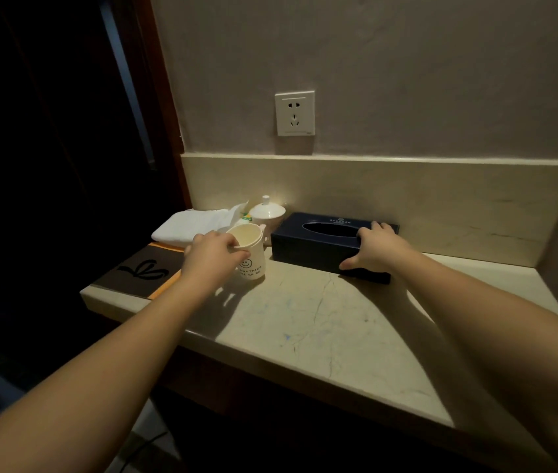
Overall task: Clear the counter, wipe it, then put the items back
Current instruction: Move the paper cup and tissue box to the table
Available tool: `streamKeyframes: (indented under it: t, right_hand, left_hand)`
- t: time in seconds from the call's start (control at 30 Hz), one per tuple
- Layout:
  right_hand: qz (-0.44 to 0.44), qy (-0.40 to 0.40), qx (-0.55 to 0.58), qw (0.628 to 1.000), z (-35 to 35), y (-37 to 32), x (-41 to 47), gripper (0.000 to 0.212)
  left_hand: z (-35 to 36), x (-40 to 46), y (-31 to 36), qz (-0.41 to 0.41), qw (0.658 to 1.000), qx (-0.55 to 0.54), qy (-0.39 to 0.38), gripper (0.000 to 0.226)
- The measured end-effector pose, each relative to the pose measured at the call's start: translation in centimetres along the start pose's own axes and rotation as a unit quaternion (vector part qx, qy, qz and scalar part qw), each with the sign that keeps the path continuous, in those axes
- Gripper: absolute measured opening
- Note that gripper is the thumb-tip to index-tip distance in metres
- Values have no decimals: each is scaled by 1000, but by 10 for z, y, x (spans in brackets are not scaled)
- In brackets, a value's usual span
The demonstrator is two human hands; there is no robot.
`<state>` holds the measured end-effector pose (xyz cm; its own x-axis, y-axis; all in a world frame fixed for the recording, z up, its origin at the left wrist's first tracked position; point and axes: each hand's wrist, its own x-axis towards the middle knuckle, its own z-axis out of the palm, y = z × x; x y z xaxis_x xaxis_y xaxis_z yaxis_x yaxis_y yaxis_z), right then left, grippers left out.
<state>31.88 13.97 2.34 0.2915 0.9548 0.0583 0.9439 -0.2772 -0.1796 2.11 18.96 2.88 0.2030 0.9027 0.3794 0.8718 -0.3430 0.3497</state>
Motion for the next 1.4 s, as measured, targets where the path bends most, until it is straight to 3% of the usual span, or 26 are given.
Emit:
streamKeyframes:
  t: [0.4,0.67,1.07,1.23,1.4]
  right_hand:
    - [29,89,16,995,-28,19,-156,79]
    - [42,107,39,993,-45,43,-318,70]
    - [222,105,83,966,3,119,-541,74]
    - [327,122,87,933,34,149,-628,79]
    - [424,114,107,892,57,178,-718,77]
  left_hand:
    - [-77,-126,-9,-8,995,-96,21,18]
    - [-108,-239,3,54,976,-209,29,14]
    - [-60,-354,91,151,931,-318,-99,14]
    - [-30,-391,157,199,902,-324,-202,10]
    - [-3,-442,229,264,875,-315,-255,14]
